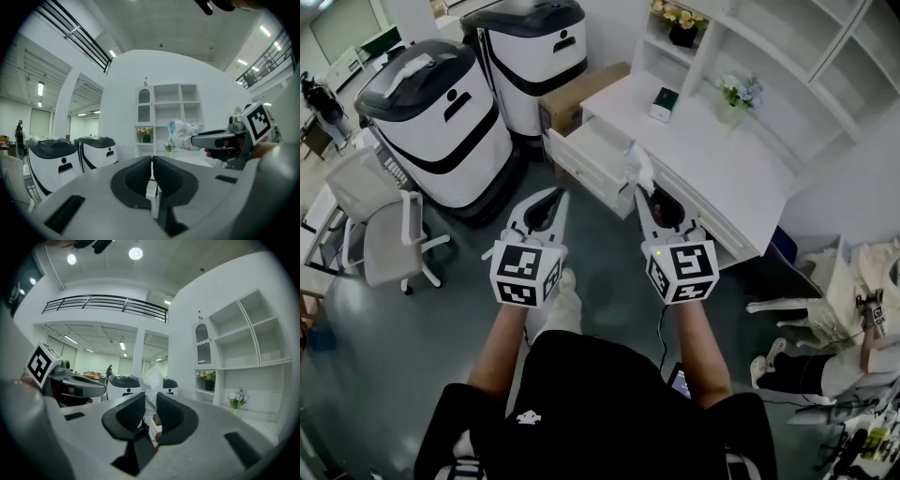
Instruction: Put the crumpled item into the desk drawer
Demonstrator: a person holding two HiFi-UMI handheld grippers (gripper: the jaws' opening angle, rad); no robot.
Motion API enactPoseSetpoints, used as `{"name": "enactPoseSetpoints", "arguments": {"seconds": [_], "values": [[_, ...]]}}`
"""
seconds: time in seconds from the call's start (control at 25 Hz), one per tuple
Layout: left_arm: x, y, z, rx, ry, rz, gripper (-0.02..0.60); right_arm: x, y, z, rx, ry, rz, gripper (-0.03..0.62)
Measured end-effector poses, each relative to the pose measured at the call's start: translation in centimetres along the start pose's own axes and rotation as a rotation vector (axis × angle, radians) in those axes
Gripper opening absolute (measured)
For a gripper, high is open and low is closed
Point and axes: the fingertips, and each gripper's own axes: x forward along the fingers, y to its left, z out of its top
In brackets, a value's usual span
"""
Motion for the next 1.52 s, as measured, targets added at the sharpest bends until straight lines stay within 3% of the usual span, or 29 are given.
{"name": "enactPoseSetpoints", "arguments": {"seconds": [0.84, 1.52], "values": [[13.9, 8.7, 2.4, 0.001, 0.017, -0.03, 0.014, 15.1, -6.1, 0.5, 0.01, 0.027, -0.002, 0.071], [22.4, 17.7, 3.2, -0.01, 0.039, -0.085, 0.014, 26.8, -7.8, 0.8, 0.028, 0.062, -0.044, 0.071]]}}
